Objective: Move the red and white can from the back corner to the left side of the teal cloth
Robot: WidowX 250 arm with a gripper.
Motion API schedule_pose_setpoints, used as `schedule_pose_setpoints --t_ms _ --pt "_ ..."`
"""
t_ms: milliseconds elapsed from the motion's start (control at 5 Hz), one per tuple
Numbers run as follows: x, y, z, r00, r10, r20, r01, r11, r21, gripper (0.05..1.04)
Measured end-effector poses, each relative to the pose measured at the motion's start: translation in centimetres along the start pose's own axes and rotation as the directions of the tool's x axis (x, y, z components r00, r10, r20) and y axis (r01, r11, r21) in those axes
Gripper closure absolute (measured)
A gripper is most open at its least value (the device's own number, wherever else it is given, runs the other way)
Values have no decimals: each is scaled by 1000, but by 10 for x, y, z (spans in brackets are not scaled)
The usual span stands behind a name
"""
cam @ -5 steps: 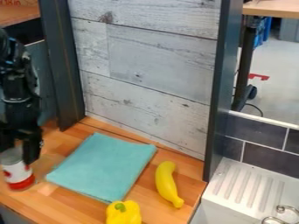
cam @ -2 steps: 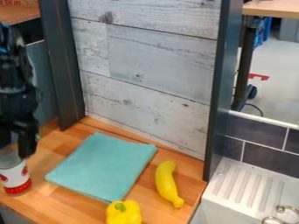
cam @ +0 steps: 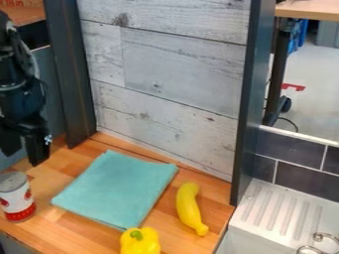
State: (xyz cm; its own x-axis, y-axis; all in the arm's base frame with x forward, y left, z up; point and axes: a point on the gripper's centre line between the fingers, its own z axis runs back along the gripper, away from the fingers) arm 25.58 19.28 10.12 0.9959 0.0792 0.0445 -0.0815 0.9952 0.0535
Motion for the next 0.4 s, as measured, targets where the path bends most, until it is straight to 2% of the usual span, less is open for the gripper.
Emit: schedule_pose_setpoints --t_ms 200,400 --pt "-11 -18 15 998 -44 -39 43 998 -35 81" --pt "-23 -54 24 985 -154 -73 150 987 -65 81"
